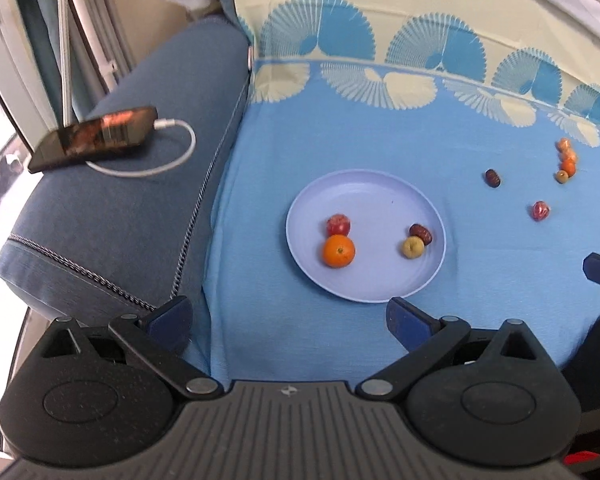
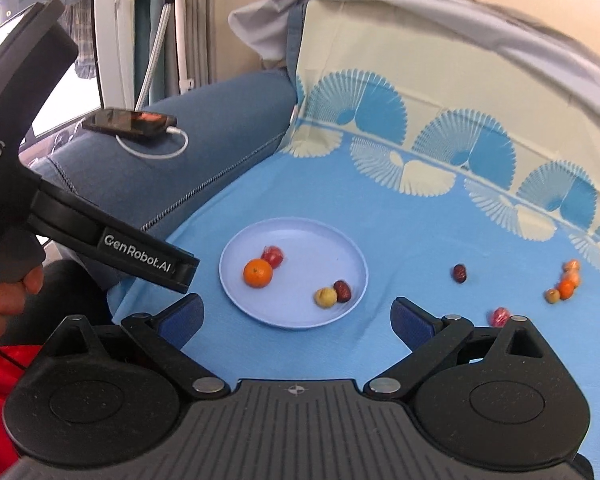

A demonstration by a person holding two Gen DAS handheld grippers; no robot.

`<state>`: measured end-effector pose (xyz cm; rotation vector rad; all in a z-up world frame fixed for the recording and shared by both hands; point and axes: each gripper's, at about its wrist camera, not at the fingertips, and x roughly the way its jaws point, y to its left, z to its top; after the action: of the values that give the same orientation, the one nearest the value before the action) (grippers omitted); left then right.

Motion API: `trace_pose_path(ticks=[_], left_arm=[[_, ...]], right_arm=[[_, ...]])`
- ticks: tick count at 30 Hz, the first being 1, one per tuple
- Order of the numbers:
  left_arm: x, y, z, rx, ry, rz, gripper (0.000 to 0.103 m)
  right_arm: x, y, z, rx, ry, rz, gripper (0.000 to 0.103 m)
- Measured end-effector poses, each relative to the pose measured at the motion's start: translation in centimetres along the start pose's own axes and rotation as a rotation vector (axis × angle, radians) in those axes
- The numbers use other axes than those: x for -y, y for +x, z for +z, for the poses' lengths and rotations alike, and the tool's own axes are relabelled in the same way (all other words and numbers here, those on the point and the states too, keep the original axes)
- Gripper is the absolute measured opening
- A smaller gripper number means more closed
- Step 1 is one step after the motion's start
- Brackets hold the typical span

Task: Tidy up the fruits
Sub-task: 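Lift both tools away from the plate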

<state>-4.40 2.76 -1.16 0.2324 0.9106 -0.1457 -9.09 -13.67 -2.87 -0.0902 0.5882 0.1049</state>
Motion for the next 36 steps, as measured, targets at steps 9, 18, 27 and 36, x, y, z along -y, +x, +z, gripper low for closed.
trace_pose_path(ticks=[9,18,27,36], left_arm=[[-0.4,-1.5,-0.6,0.022,-0.015,0.009,0.103],[-0.8,-1.4,-0.7,0.019,-0.015,0.000,0.103],[-1.0,-0.6,-0.7,-0.003,-0.024,-0.010,0.103],[-1.0,-0.1,-0.7,-0.012,-0.023,-0.013,0.103]], right_arm=[[-0.5,-1.7,-0.1,0.042,-0.019,-0.010,0.100],[-0.8,-1.6,-0.1,0.036,-0.021,-0.016,0.100],[-1.0,-1.2,-0.1,0.017,-0.024,-0.014,0.100],[-1.2,-0.8,0.0,0.000,-0.024,-0.012,0.100]])
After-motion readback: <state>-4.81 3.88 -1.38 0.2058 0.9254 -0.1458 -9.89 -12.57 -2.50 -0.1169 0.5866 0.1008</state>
